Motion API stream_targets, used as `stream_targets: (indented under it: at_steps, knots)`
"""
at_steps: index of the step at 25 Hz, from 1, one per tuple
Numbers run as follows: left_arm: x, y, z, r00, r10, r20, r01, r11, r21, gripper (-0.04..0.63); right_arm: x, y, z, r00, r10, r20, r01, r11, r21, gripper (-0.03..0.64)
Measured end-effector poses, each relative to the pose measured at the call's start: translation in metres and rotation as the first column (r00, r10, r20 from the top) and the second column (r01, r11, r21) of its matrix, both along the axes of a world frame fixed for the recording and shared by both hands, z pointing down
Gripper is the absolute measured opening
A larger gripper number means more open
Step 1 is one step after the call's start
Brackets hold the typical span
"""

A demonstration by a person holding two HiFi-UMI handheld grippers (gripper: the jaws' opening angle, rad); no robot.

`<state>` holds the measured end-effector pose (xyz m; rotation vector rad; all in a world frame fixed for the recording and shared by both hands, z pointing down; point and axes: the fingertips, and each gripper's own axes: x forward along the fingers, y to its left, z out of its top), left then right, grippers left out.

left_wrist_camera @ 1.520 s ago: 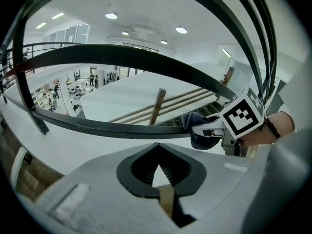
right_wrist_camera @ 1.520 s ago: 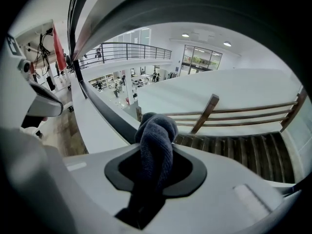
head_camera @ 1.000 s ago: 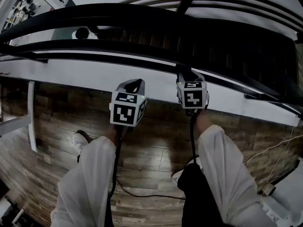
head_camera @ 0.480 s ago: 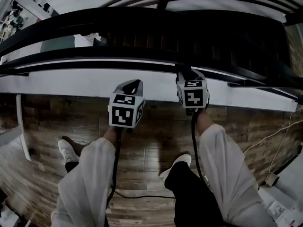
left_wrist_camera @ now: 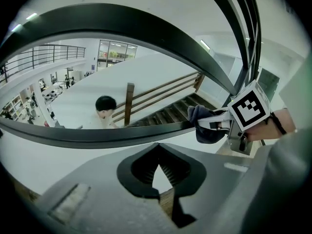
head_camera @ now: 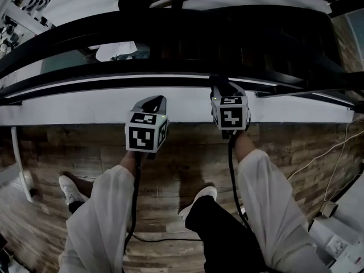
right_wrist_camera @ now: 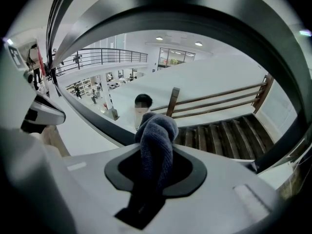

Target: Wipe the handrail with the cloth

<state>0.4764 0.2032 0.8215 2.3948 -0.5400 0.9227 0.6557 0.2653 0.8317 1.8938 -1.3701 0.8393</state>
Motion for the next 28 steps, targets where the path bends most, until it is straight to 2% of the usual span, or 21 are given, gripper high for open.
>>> stream_targets:
  at_steps: [8,13,17,22,25,28]
  knots:
    - [0.06,0.046,0.001,0.999,0.04,-0.015,-0.04,0.999,-0.021,0.003,0.094,0.06,0.002,0.997,0.041,-0.065,-0.045,0.998,-0.05,0.097]
    - [0.086,0.068,0.002,0.996,0.08,-0.025,-0.08,0.997,-0.01,0.003,0.134,0.081,-0.001,0.995,0.06,-0.077,-0.066,0.995,-0.075,0.097]
    - [0.093,0.074,0.005,0.997,0.077,-0.029,-0.077,0.997,-0.011,0.002,0.162,0.097,-0.003,0.991,0.068,-0.112,-0.079,0.992,-0.095,0.097]
    - [0.09,0.067,0.01,0.999,0.026,-0.029,-0.026,1.0,-0.018,0.002,0.19,0.111,-0.004,0.98,0.082,-0.184,-0.108,0.985,-0.138,0.097]
    - [0.091,0.065,0.007,0.999,0.025,-0.036,-0.025,1.0,-0.017,0.002,0.196,0.115,-0.008,0.972,0.113,-0.207,-0.146,0.977,-0.155,0.094]
    - [0.091,0.061,0.002,0.999,0.021,-0.041,-0.022,1.0,-0.013,0.002,0.196,0.116,-0.011,0.964,0.1,-0.246,-0.148,0.972,-0.182,0.094]
